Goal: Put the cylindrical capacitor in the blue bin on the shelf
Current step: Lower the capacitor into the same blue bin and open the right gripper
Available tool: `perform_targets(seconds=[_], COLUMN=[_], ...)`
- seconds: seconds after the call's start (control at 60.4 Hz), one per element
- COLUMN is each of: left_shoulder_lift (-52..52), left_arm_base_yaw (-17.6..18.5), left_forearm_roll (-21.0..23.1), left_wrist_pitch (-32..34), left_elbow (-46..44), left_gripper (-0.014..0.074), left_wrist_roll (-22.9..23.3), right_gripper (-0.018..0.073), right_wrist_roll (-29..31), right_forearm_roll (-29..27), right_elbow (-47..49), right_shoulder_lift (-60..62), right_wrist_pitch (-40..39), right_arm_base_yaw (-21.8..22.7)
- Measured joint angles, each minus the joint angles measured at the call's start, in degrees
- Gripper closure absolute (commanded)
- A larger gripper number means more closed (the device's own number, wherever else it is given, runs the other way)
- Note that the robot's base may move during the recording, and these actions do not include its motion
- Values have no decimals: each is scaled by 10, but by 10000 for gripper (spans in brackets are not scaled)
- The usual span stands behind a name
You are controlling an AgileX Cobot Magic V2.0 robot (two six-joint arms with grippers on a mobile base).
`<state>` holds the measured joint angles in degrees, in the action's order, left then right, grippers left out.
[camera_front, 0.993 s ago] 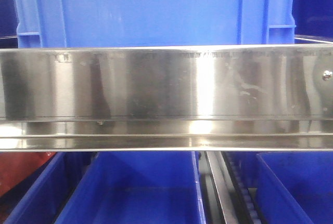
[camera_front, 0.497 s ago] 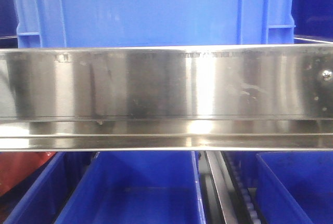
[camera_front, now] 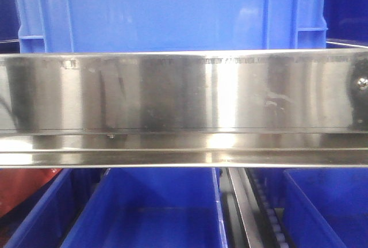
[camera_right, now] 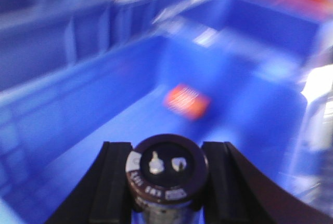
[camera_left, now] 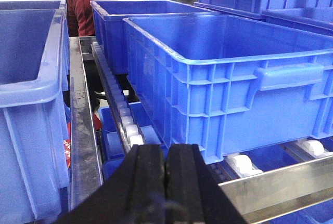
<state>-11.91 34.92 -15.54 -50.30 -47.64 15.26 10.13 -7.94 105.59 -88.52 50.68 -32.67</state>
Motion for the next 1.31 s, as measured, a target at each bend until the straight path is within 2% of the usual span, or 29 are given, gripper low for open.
perform_targets(seconds=[0.265, 0.315, 0.397, 0.43, 0.464, 0.513, 0.596, 0.877, 0.977, 1.076, 1.093, 1.175, 1.225, 1.308], left_shoulder_lift=[0, 0, 0, 0, 0, 0, 0, 0, 0, 0, 0, 0, 0, 0], left_arm_base_yaw=[0, 0, 0, 0, 0, 0, 0, 0, 0, 0, 0, 0, 0, 0], left_forearm_roll=[0, 0, 0, 0, 0, 0, 0, 0, 0, 0, 0, 0, 0, 0], left_wrist_pitch=[0, 0, 0, 0, 0, 0, 0, 0, 0, 0, 0, 0, 0, -2], left_elbow=[0, 0, 0, 0, 0, 0, 0, 0, 0, 0, 0, 0, 0, 0], left_gripper=[707, 707, 707, 707, 707, 707, 707, 707, 707, 707, 707, 707, 707, 707], left_wrist_roll=[0, 0, 0, 0, 0, 0, 0, 0, 0, 0, 0, 0, 0, 0], right_gripper=[721, 697, 557, 459, 303, 148, -20, 13, 147, 363, 424, 571, 629, 675], right_wrist_roll=[0, 0, 0, 0, 0, -1, -2, -15, -27, -37, -37, -39, -39, -42], right_forearm_roll=[-4, -4, -5, -5, -6, -6, -6, -6, -6, -6, -6, -6, -2, 22], right_elbow=[4, 4, 4, 4, 4, 5, 5, 5, 5, 5, 5, 5, 3, -13], right_shoulder_lift=[-103, -110, -115, -115, -115, -115, -115, -94, -67, -32, -26, 16, 42, 90], right_wrist_pitch=[8, 9, 10, 10, 11, 11, 11, 13, 13, 13, 14, 17, 18, 18], right_arm_base_yaw=[-1, -1, 0, 2, 3, 5, 7, 9, 12, 18, 19, 22, 23, 23])
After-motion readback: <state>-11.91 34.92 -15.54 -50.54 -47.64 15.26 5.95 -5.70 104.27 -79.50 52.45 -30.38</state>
